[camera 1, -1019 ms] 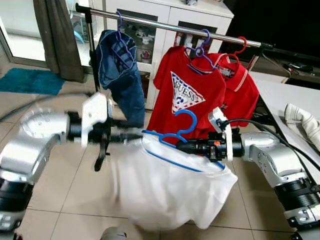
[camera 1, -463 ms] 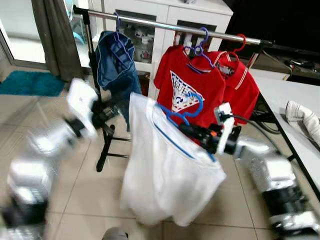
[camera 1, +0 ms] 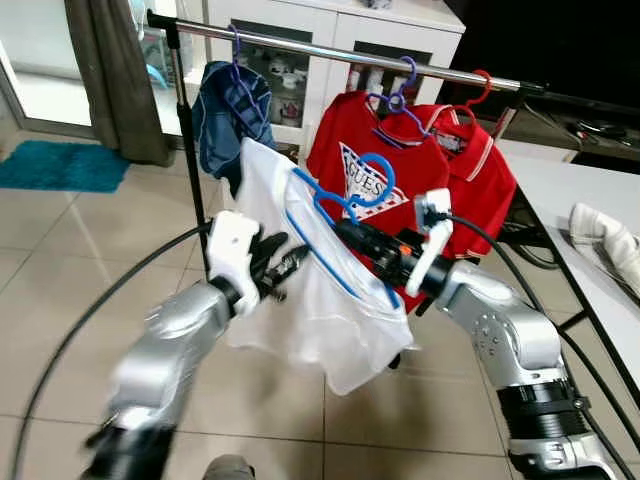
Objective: Hang hanger
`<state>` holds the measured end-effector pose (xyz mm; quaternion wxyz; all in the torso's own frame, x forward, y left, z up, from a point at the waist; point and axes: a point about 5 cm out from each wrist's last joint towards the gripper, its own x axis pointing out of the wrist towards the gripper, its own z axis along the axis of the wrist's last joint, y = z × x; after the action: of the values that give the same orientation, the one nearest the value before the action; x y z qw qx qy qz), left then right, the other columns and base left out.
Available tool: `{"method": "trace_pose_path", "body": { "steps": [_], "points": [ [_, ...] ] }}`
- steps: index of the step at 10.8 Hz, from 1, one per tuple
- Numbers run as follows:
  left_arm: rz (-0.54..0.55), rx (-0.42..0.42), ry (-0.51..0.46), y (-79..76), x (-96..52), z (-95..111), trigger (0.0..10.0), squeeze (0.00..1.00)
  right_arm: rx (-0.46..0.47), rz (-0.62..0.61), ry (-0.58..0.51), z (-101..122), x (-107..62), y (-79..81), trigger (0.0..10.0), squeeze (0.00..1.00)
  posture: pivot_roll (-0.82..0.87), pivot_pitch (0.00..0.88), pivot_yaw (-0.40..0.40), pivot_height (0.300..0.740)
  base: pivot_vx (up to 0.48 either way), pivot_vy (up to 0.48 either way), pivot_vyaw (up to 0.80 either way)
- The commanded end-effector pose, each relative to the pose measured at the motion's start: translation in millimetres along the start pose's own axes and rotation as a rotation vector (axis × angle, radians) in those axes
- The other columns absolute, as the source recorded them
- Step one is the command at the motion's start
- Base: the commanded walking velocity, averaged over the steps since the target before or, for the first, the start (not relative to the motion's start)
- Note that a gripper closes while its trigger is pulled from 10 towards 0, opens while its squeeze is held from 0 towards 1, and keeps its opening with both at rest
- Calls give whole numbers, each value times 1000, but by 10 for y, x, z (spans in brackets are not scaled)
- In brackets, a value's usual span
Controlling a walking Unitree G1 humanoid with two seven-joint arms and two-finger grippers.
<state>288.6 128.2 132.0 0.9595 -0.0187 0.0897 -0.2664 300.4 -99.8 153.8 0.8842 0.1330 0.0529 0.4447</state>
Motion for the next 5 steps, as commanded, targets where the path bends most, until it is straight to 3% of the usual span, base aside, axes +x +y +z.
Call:
{"method": "trace_pose_path", "body": {
  "steps": [1, 2, 5],
  "points": [
    [41, 11, 7, -15, 72, -15, 10000, 1000, -7, 1, -58, 178, 7, 10, 0, 0, 112, 0, -128, 740, 0, 0, 0],
    [59, 12, 8, -51, 130, -49, 10000, 0, 8, 9, -71, 213, 26, 41, 0, 0, 116, 0, -133, 740, 0, 0, 0],
    [85, -1, -50, -63, 219, -34, 10000, 0, 21, 15, -71, 240, 64, 83, 0, 0, 118, 0, -132, 740, 0, 0, 0]
  ]
}}
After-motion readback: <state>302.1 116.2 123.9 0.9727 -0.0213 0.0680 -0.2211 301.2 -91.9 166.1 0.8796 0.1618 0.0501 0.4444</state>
